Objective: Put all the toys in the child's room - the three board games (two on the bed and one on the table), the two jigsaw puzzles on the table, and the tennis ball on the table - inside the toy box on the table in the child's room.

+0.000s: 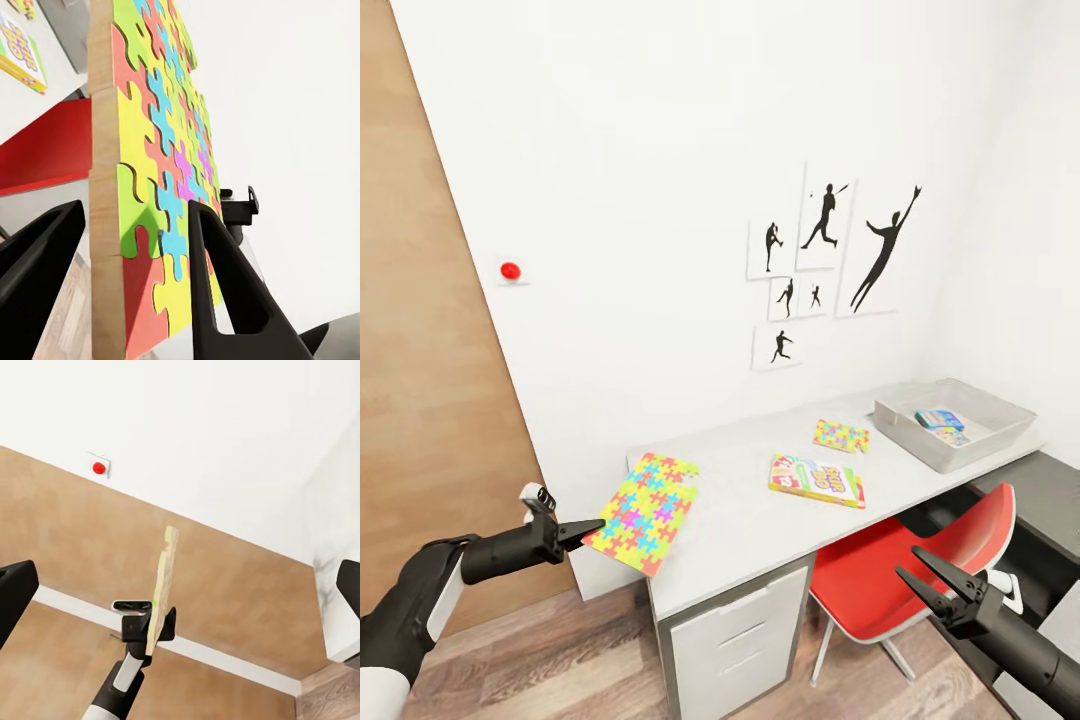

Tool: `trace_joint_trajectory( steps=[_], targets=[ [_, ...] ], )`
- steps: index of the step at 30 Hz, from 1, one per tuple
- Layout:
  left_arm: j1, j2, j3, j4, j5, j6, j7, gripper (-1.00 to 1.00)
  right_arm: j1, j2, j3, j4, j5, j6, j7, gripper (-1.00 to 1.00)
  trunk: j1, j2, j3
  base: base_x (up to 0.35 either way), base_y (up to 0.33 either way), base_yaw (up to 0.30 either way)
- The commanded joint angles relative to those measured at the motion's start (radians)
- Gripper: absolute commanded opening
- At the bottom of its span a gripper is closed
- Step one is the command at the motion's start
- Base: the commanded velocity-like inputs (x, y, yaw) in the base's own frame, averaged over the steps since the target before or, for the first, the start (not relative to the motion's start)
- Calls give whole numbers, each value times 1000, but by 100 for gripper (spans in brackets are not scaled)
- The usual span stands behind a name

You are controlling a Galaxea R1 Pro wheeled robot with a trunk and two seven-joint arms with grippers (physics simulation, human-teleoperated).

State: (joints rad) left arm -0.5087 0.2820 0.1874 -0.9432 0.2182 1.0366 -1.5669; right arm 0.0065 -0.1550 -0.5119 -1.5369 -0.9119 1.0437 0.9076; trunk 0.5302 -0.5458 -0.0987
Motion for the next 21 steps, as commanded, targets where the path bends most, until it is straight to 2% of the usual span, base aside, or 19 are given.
trace_joint_trajectory(
  steps=[1,16,21],
  targets=[
    [-1,0,0,0,0,11,-4,-100,0,0,-1,0,2,4,4,100,-4,6,2,0,0,-12],
    [-1,-1,0,0,0,11,-4,-100,0,2,1,3,14,4,2,100,-61,111,49,0,0,-1],
    [-1,-1,-1,0,0,11,-4,-100,0,12,0,3,14,4,2,100,-80,146,64,0,0,0]
  ],
)
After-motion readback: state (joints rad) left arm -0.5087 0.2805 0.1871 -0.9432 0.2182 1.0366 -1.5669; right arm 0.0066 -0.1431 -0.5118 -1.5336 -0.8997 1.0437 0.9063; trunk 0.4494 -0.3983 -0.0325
